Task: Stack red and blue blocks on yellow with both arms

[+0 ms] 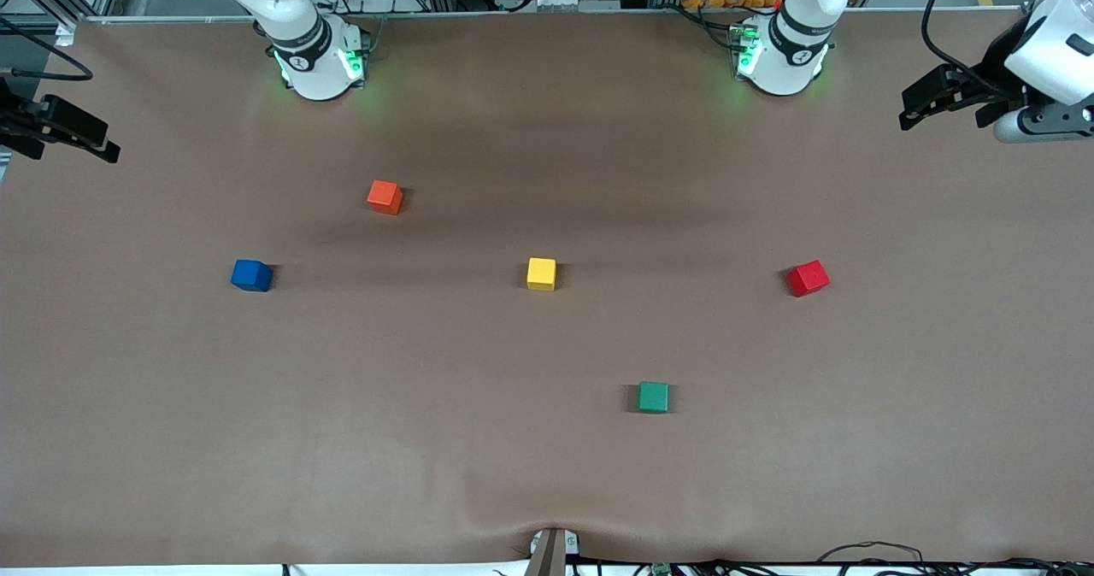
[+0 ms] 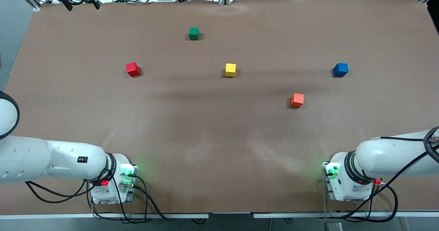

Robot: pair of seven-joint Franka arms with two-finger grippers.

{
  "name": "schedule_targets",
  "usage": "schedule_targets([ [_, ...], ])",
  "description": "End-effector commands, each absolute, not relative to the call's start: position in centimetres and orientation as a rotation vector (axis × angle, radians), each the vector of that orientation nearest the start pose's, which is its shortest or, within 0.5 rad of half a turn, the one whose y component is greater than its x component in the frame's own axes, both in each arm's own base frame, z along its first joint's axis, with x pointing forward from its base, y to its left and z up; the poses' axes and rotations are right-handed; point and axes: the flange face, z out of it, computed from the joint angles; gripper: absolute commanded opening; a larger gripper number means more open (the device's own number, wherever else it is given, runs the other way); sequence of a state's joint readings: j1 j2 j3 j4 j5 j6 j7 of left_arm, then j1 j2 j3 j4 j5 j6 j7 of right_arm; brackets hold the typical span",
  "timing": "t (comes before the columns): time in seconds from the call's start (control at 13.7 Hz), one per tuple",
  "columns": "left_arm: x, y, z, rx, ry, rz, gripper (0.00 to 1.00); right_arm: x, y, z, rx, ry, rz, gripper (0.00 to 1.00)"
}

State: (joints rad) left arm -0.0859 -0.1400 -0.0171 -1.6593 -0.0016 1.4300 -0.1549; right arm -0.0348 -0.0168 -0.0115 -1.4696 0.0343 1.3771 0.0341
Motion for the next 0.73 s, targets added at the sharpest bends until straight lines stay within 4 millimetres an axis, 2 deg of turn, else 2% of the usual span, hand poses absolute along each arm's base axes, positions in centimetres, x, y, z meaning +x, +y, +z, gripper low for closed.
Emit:
schedule_targets([
  [0.0, 49.3, -5.1, 64.6, -3.115, -0.066, 0.152, 1.00, 53.1, -2.0, 66.8, -3.092, 0.107, 0.104, 1.00],
  [0.66, 49.5, -5.2, 63.5, -3.114, -0.061, 0.157, 1.00, 53.1, -2.1, 66.7, -3.090, 0.109, 0.108, 1.00],
])
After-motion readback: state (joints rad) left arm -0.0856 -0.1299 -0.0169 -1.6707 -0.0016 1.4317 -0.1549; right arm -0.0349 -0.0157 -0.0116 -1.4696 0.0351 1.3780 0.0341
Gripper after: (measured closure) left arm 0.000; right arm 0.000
